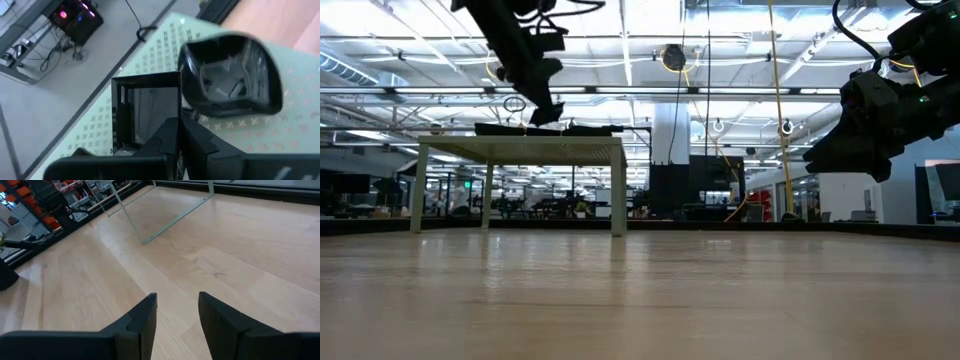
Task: Pick & Place Mini shaped plates
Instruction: Stack the square plate on top of the square plate on the shelf
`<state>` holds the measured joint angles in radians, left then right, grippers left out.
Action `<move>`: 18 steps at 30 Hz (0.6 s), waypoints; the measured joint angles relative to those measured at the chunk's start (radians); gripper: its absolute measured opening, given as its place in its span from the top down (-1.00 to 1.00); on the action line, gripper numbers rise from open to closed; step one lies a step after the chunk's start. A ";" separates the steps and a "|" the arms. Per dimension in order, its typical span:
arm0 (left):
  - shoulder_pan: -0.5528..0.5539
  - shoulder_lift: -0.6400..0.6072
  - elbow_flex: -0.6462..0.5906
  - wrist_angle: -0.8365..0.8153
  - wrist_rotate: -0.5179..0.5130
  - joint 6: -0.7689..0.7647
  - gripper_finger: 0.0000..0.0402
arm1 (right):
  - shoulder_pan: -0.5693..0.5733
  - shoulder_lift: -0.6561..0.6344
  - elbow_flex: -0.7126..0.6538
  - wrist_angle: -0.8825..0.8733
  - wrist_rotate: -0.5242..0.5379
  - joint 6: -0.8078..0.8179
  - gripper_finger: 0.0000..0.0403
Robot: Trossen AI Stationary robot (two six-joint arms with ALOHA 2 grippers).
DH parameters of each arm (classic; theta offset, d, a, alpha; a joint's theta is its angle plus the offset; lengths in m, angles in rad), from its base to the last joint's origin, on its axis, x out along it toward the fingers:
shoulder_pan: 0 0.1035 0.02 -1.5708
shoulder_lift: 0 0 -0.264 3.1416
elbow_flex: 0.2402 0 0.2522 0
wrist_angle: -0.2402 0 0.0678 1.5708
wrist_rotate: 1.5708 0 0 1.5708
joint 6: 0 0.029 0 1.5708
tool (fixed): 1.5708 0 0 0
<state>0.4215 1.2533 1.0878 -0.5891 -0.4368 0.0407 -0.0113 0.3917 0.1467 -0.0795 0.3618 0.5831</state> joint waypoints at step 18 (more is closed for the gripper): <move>0.045 0.037 0.000 -0.107 0.045 0.173 0.94 | 0.000 0.000 0.000 0.000 0.000 0.000 0.34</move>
<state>0.4664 1.2907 1.0878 -0.6961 -0.3916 0.2133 -0.0113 0.3916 0.1471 -0.0795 0.3617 0.5831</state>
